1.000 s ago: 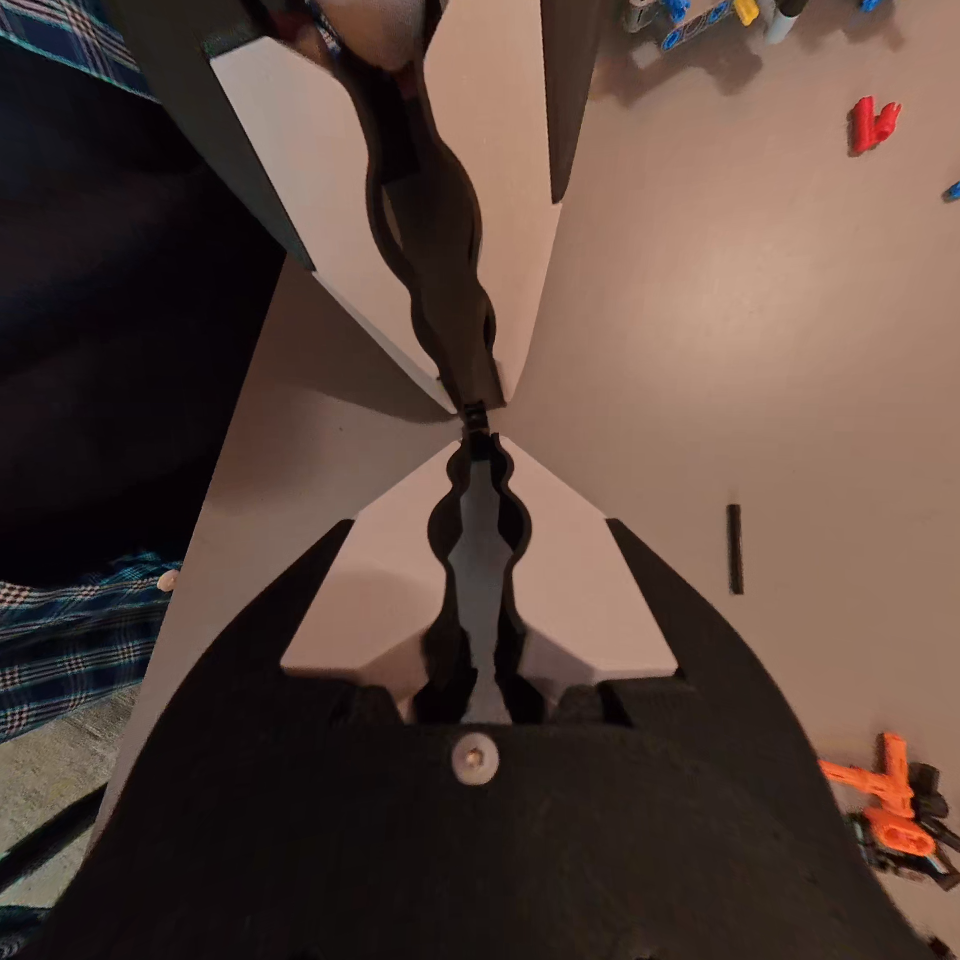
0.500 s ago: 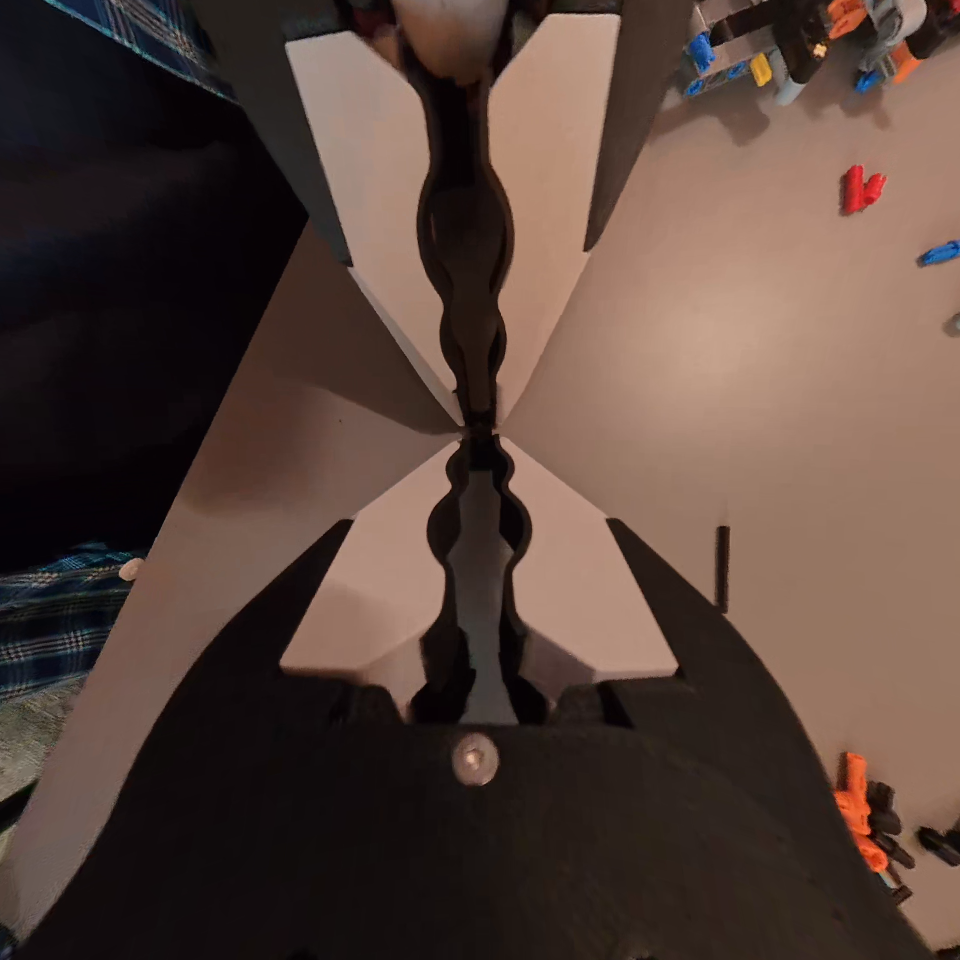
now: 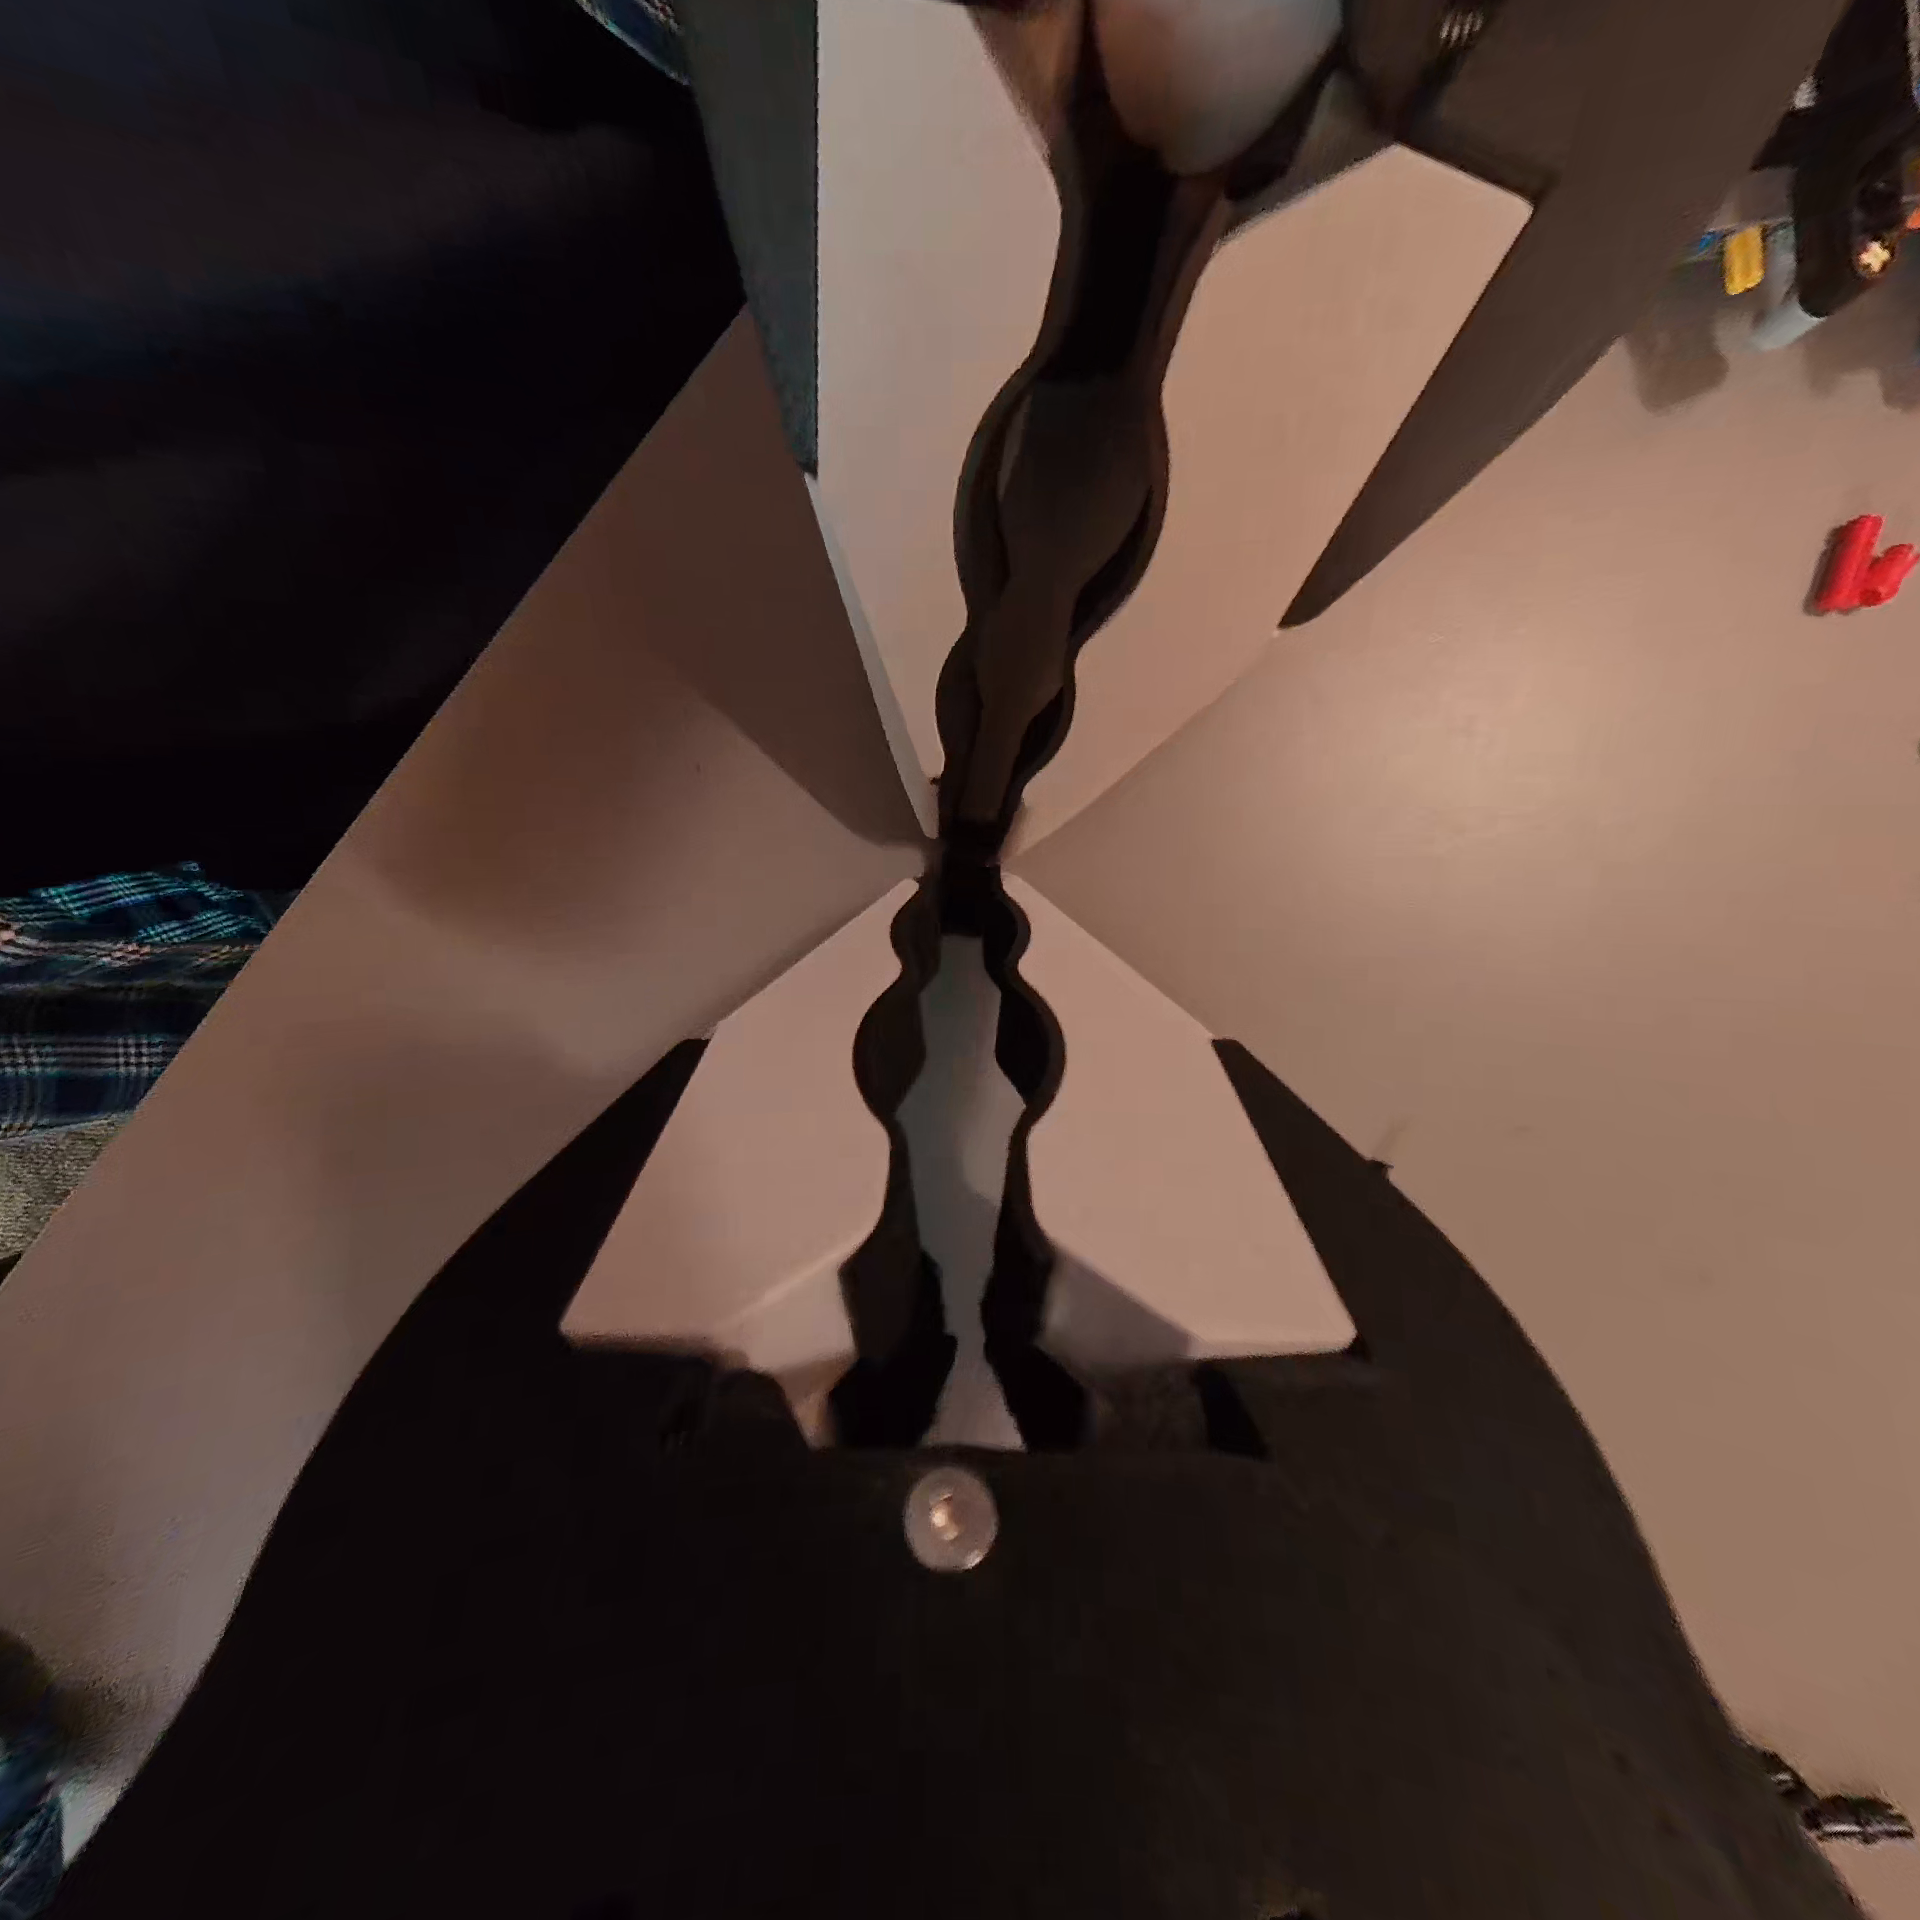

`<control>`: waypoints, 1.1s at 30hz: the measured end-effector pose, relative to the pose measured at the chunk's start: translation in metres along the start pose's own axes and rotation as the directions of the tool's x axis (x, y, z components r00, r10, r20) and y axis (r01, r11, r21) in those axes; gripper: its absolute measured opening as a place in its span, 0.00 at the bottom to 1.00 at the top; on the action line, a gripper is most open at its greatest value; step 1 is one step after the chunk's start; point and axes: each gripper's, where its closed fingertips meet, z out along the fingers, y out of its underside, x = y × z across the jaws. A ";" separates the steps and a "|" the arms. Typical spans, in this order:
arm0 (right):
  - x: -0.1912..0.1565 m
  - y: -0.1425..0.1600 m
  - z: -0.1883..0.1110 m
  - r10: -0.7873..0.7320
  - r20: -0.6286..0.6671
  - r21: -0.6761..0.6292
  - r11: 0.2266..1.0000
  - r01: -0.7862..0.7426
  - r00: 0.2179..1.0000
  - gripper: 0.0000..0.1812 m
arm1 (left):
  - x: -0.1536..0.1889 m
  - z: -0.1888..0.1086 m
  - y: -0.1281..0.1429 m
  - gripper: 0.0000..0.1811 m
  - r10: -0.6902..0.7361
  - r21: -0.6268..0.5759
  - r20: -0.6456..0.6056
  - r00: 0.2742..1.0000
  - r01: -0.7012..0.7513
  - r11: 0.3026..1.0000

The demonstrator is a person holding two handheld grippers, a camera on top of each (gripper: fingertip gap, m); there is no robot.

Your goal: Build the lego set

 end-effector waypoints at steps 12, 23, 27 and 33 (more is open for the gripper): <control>0.001 -0.001 0.000 0.286 -0.060 0.085 0.956 -0.281 0.956 0.02 | 0.000 0.000 0.000 0.04 -0.063 0.026 0.044 0.997 0.062 0.998; 0.002 -0.001 0.000 0.492 -0.099 0.146 0.867 -0.477 0.865 0.02 | 0.000 0.000 0.000 0.04 -0.088 0.050 0.084 0.993 0.084 0.995; 0.002 -0.001 0.000 0.552 -0.114 0.172 0.830 -0.531 0.826 0.02 | -0.001 0.000 0.000 0.05 -0.083 0.052 0.087 0.993 0.079 0.996; 0.003 -0.001 0.000 0.625 -0.129 0.202 0.777 -0.596 0.770 0.02 | -0.001 0.000 0.000 0.05 -0.084 0.052 0.101 0.991 0.079 0.995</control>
